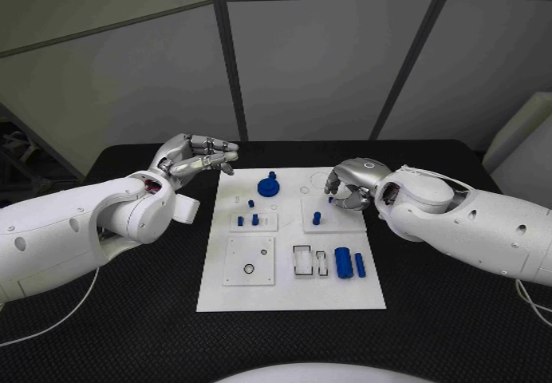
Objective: Assemble the parts on the task board
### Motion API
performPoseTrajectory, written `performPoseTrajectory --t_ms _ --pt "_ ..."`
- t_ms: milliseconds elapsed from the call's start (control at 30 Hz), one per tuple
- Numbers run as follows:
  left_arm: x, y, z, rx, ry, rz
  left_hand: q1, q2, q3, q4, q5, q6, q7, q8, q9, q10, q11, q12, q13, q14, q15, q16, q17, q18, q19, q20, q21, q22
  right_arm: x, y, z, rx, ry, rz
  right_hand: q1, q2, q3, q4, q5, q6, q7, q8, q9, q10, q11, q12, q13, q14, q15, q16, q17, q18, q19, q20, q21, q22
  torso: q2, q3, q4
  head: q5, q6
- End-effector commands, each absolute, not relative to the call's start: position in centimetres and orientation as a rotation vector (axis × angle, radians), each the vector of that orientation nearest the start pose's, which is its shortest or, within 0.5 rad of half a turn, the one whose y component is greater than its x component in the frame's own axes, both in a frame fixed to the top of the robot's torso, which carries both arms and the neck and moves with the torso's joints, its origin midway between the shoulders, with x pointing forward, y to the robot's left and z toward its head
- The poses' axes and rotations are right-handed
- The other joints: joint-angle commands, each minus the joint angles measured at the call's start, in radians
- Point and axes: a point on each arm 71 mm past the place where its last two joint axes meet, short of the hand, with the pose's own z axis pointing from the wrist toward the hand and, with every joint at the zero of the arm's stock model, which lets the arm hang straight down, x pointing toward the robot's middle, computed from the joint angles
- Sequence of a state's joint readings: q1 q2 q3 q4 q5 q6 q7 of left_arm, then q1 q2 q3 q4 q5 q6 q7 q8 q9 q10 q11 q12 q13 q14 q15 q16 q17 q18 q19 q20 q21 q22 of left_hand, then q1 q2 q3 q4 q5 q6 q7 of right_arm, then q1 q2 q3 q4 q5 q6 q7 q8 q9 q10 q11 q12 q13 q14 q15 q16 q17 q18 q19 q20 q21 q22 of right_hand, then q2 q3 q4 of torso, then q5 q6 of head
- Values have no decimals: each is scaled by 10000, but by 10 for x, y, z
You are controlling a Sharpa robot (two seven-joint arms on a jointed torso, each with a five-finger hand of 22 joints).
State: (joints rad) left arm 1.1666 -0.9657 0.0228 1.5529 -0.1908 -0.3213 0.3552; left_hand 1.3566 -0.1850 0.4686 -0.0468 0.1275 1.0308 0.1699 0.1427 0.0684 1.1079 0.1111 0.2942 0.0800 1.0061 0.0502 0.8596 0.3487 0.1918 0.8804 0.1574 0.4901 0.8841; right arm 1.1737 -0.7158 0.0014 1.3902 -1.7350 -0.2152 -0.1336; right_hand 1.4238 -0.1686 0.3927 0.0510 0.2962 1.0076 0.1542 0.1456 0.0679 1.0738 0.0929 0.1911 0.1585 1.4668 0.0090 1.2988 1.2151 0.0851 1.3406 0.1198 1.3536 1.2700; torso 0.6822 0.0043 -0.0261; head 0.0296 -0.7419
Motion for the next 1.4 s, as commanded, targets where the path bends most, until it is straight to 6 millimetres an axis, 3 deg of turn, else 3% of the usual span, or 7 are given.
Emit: performPoseTrajectory --t_ms 33,533,1033,1400 --pt "483 259 -163 -9996 13638 -14671 23 102 12 -58 63 -5 99 23 -18 -52 27 51 -9 -85 18 -77 -25 -124 -66 24 -64 -29 508 -169 -197 -4274 16597 4621 28 -20 56 -11 54 -3 85 -39 -6 48 48 -64 -21 387 46 43 15 -100 61 -3 34 15 5 -2 -2 -10 -18" --pt "482 257 -164 -10221 13655 -14911 49 163 20 -69 65 -29 122 14 -20 -82 40 57 -13 -64 20 -129 -70 -113 -39 28 -89 -55 510 -167 -207 -4383 17052 4476 113 129 300 -123 16 404 36 8 59 500 -32 -59 -134 414 -11 173 109 -191 337 -27 343 429 1 6 -1 -3 -92" --pt "483 259 -164 -10280 13676 -14819 74 212 17 -84 66 -67 154 0 -24 -129 61 56 -22 -31 26 -176 -114 -107 2 30 -102 -74 509 -165 -205 -4370 16640 4366 435 646 938 -592 -399 1236 -185 203 226 1439 -279 -65 -99 441 -228 311 148 -345 786 -234 867 1117 -10 11 -11 -6 -138" --pt "485 262 -165 -10335 13639 -14671 110 247 23 -105 67 -80 169 -3 -23 -149 69 59 -25 -17 27 -202 -139 -105 19 29 -106 -81 504 -165 -198 -4138 15904 4636 412 657 1056 -682 -416 1318 -201 190 250 1551 -305 -128 -93 437 -246 310 119 -385 900 -257 988 1284 -19 12 -8 0 -121"
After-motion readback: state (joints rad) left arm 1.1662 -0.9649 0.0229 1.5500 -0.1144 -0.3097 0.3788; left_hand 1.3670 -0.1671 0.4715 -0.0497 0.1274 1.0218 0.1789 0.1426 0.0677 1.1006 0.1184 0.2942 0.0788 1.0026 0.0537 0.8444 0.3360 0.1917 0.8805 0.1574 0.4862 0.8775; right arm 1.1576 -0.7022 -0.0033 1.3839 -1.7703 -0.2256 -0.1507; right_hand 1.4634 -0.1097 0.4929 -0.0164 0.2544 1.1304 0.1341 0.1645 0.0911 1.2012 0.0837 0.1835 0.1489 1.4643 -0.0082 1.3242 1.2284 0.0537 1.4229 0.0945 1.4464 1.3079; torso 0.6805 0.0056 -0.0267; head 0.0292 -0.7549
